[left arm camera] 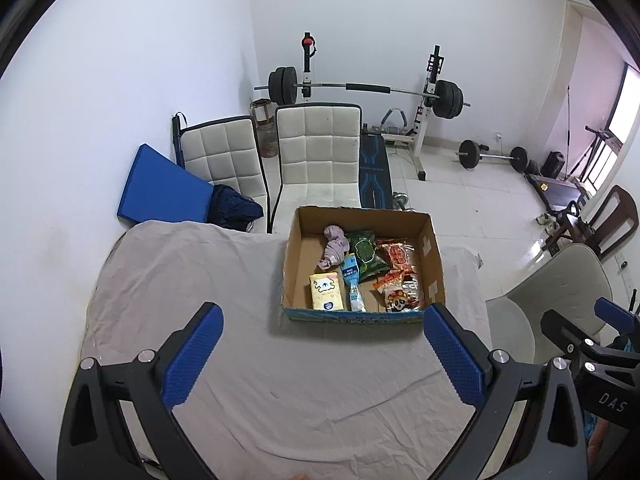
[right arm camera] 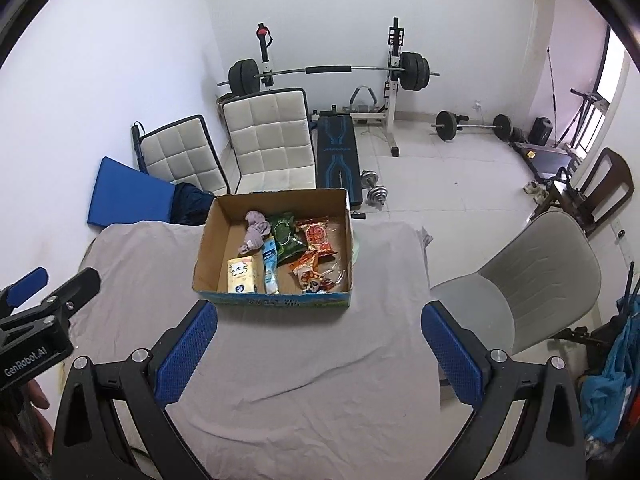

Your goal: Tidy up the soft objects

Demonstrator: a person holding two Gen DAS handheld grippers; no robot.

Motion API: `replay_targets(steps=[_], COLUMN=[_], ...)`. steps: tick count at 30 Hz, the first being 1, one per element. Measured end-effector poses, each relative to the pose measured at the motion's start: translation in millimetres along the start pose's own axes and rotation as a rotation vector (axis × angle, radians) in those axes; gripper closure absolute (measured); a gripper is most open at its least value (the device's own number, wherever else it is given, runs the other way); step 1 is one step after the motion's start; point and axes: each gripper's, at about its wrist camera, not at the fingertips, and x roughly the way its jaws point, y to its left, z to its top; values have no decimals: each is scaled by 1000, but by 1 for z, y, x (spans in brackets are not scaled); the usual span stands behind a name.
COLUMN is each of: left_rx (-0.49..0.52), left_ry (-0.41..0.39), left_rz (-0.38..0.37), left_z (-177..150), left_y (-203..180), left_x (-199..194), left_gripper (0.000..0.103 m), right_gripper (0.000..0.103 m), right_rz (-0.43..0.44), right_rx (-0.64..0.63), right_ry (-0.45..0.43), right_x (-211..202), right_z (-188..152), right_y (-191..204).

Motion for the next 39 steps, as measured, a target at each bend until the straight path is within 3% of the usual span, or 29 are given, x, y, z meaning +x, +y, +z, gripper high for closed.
replay_targets(steps=[39], left_rx=[-15], left_ry=[21], left_rz=[-7], left_z=[-10], left_y=[-5], left_x=[7], left_gripper=[0], right_gripper=[0], right_rz=[-4], right_rx=[-43], right_ry=[-2], right_x=[9], right_z=[8], right_y=[3])
